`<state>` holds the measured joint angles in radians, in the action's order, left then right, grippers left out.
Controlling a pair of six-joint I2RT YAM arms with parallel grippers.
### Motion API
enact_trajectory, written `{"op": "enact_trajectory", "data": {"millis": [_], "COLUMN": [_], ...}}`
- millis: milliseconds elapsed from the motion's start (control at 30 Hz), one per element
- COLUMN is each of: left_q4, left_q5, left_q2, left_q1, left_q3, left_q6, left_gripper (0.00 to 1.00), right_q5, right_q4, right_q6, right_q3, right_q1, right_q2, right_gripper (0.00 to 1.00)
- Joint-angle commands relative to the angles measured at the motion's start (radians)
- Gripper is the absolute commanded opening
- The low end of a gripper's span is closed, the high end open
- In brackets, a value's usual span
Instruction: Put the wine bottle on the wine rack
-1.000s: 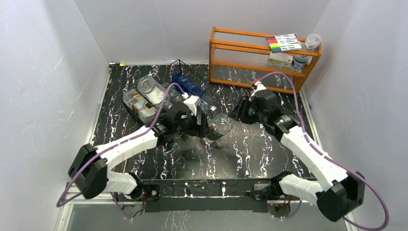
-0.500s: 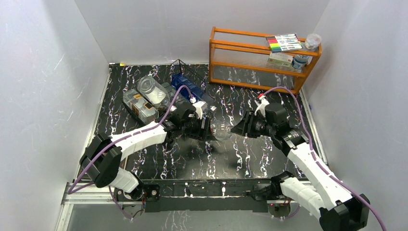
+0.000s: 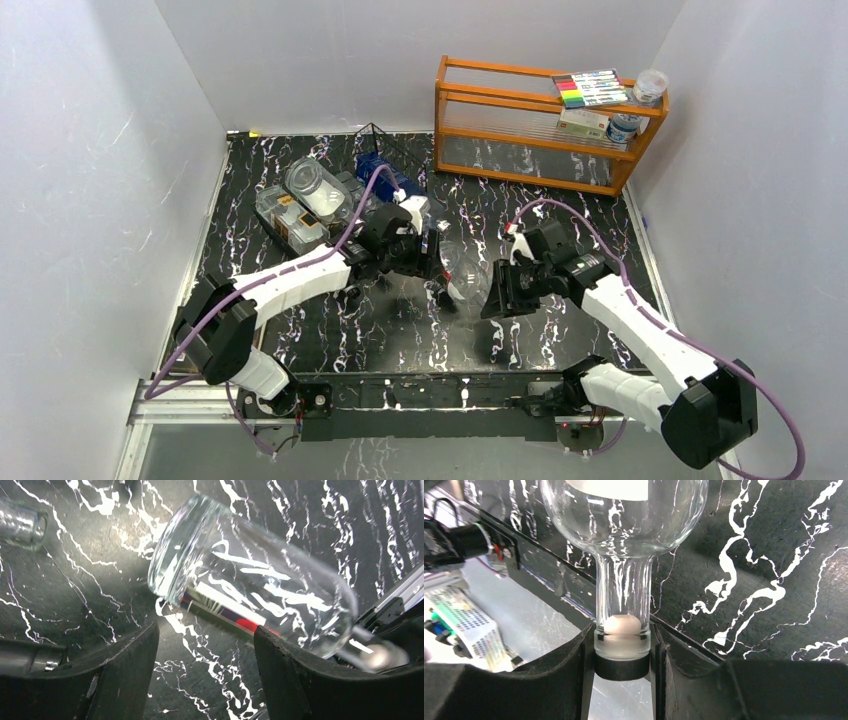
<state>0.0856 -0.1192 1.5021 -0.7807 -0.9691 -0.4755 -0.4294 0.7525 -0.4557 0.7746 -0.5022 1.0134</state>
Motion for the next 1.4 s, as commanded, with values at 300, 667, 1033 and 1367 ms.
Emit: {"op": "enact_trajectory", "data": {"millis": [300,667,1033,1367], "left_q4": [-0.006,-0.064,-0.199,-0.159], "left_q5": [-0.040,-0.189,-0.252,-0.377], "left_q2": [0.068,0.273,0.263,0.296], "left_q1": [0.102,0.152,0.153,0.148], "left_q3": [-0.154,-0.249,-0.202,-0.089], "left_q6": [-0.143,-0.133,-0.088,-0.082], "left_gripper": [0.78,0.74,0.74,0.33], "right_q5": [0.323,0.381,0.277,0.504], "right_q4": [-0.042,-0.112,-0.160,-0.258], "right_q6": [-0.047,-0.057,-0.015,-0.031], "right_q3": [0.021,0.005,-0.024,-0.039], "right_q1": [-0.202,-0.268,-0.338,-0.343], "right_q2": [0.077,0.137,0.150,0.220], "right_gripper": [0.11,0.17,0.19,0.42]}}
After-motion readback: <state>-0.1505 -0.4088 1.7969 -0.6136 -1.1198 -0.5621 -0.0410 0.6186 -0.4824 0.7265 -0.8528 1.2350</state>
